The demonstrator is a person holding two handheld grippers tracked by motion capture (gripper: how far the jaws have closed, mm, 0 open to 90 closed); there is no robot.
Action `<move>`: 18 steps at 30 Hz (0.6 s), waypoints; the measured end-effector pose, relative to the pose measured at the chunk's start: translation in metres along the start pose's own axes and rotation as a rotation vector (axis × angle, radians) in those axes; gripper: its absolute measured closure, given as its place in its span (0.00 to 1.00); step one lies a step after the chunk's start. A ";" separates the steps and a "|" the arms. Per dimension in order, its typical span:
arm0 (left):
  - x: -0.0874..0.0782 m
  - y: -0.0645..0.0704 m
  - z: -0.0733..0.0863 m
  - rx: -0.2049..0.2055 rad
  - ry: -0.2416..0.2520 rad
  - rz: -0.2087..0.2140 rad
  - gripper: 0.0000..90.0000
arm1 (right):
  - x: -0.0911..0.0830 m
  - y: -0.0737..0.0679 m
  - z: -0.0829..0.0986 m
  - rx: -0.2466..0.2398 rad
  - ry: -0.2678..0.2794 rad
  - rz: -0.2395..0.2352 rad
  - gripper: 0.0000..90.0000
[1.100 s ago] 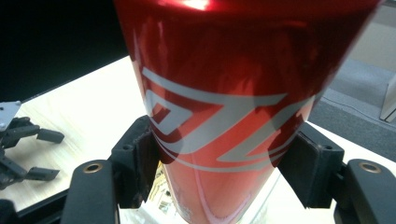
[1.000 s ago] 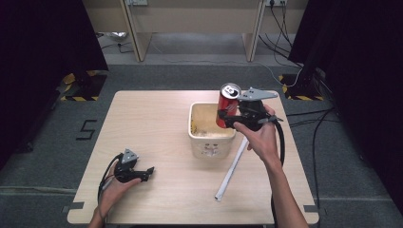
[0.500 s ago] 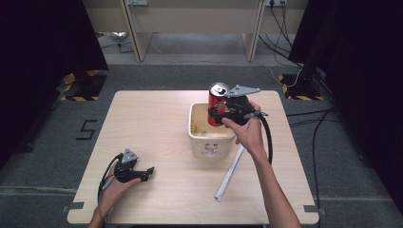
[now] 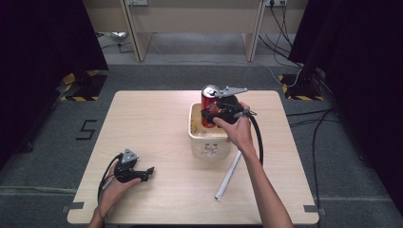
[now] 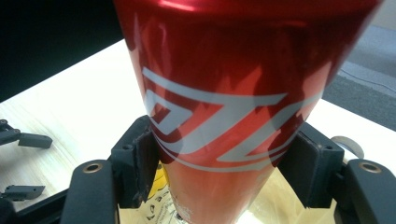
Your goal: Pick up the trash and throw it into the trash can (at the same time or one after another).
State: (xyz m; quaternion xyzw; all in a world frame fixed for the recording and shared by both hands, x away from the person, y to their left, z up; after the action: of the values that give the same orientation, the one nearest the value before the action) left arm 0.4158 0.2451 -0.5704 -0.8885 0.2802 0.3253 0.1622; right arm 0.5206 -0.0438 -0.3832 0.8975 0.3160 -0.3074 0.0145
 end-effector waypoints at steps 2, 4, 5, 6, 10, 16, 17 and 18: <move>0.000 0.000 0.000 0.000 0.000 0.000 0.15 | 0.003 0.001 0.001 0.005 -0.007 0.005 0.38; 0.000 0.000 0.000 -0.001 0.000 0.001 0.15 | 0.007 0.003 0.002 0.013 -0.017 0.006 0.38; 0.000 0.000 0.000 -0.001 0.001 0.002 0.15 | 0.008 0.003 0.002 0.018 -0.019 0.007 0.38; 0.000 0.000 0.000 -0.001 0.001 0.001 0.15 | 0.010 0.003 0.002 0.021 -0.021 0.001 0.38; 0.000 0.000 0.000 -0.001 0.000 0.001 0.15 | 0.017 0.003 0.005 0.031 -0.043 -0.002 0.38; 0.000 0.000 0.000 -0.002 0.003 0.000 0.15 | 0.028 -0.001 0.010 0.027 -0.068 -0.009 0.38; 0.000 0.000 0.000 -0.002 0.003 0.000 0.15 | 0.029 -0.002 0.011 0.032 -0.071 -0.012 0.38; 0.000 0.000 0.000 -0.001 0.003 0.000 0.15 | 0.030 -0.002 0.011 0.030 -0.074 -0.012 0.38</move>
State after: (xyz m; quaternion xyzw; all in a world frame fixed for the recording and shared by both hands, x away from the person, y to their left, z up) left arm 0.4160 0.2450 -0.5705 -0.8891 0.2803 0.3241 0.1610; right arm 0.5316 -0.0274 -0.4092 0.8838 0.3159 -0.3451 0.0108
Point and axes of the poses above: each handheld gripper's, and its own axes: x roughly forward along the jaws, z roughly out of its underside, y roughly to its right, the point moved 7 cm from there along x, roughly forward along the jaws, and after that the axes turned 10 degrees about x, right-handed, at the moved point
